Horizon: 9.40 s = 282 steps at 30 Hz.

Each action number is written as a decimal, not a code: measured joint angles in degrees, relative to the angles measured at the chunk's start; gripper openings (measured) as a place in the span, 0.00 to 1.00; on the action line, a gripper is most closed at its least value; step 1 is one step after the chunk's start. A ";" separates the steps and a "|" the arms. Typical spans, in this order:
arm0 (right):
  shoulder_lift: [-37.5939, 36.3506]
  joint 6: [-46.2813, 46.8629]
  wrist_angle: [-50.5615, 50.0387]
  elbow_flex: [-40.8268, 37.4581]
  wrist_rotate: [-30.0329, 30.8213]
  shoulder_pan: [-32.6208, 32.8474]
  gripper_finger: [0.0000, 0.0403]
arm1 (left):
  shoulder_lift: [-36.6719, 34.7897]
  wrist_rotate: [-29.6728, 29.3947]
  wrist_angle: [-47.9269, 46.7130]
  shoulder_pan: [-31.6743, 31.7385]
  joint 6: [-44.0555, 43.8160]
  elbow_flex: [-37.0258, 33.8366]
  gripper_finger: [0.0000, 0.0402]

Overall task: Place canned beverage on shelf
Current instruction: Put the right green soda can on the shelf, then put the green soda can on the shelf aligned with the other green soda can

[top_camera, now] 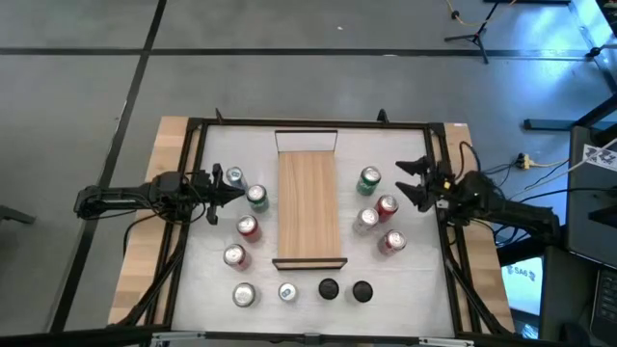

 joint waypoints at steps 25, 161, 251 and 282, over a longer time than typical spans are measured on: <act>67.48 -21.14 -61.86 59.56 6.23 -3.16 0.99 | 0.01 -0.04 0.02 0.00 -0.01 0.00 0.02; 108.62 -43.30 -70.54 99.18 -4.32 -11.65 0.67 | 0.01 -0.04 0.02 0.02 0.01 0.00 0.02; 109.90 -44.68 -62.90 99.28 -3.41 -11.63 0.98 | -0.01 -0.04 0.02 0.02 0.01 0.00 0.02; 90.64 -29.90 -91.45 111.52 1.32 2.95 0.98 | 10.94 -4.41 31.23 0.01 -3.59 1.31 0.44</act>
